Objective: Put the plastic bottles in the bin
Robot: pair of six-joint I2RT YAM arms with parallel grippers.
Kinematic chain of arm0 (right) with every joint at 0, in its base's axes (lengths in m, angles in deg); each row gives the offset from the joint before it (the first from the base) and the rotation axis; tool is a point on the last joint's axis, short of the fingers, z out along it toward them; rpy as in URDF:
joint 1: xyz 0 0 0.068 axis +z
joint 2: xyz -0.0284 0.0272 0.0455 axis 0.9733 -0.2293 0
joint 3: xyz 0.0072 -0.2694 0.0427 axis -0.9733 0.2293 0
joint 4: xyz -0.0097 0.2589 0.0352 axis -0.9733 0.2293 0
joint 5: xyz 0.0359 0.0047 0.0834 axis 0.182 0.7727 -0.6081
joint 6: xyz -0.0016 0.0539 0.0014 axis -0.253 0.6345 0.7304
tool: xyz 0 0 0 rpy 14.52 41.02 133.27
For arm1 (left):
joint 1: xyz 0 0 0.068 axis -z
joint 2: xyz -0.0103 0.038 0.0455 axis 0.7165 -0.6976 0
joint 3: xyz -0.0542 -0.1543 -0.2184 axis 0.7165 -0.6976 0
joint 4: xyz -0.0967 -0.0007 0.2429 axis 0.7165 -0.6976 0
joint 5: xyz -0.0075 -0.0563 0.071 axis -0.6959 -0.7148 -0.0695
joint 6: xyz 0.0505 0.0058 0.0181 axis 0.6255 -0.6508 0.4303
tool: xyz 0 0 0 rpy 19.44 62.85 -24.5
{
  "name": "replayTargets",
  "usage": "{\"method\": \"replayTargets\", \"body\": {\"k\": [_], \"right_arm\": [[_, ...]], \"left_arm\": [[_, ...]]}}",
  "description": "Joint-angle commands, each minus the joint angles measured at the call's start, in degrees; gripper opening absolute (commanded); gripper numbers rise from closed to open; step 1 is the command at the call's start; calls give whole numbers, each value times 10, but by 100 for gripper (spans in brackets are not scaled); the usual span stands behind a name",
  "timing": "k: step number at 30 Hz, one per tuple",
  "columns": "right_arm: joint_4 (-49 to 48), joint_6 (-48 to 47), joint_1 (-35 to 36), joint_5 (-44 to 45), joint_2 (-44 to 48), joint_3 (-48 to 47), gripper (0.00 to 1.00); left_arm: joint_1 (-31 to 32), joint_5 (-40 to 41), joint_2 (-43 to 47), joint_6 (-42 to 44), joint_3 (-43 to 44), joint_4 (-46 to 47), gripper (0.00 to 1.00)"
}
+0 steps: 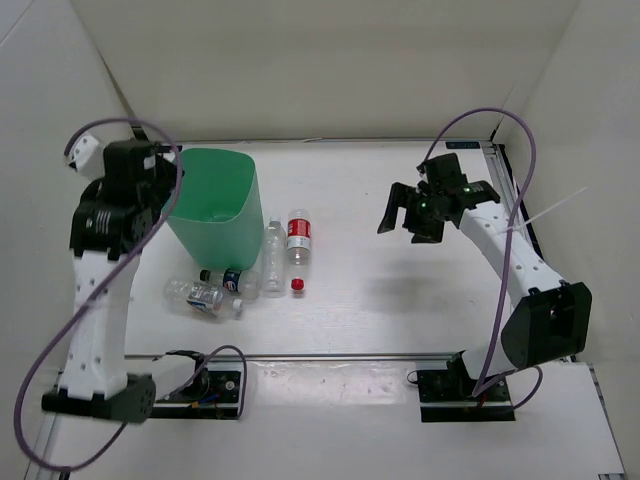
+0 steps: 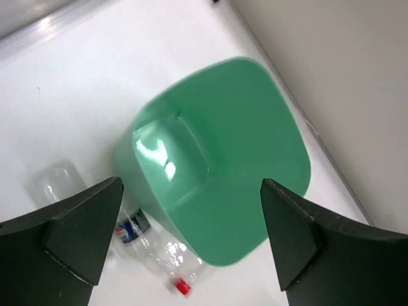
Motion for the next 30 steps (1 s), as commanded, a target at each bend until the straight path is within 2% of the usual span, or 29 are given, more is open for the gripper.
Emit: {"method": "replayTargets", "body": {"k": [1,3,4,6,8,12,16,19,30], "right_arm": [[-18,18,-19,-17,30,-23,100],[-37,26,-29,-67,23,-30,100],[-49,34,-29,-108,15,-30,100],[-90,44,-20,-133,-5,-25,100],[-110,62,-1,-164,-31,-25,100],[-110,63,38,-192,-160,-106,100],[-87,38,94,-209,-312,-264,100],[-73,38,113,-221,-370,-325,100],[-65,26,184,-234,-510,-373,99]], "left_arm": [[9,85,131,92,-112,105,100],[9,66,182,160,-166,182,100],[9,37,225,178,-210,199,100],[9,8,262,208,-248,227,100],[9,-11,291,203,-278,216,100],[9,-51,285,202,-264,133,100],[9,-56,305,208,-273,98,100],[9,-56,330,208,-287,103,100],[9,-51,366,183,-292,20,100]]}}
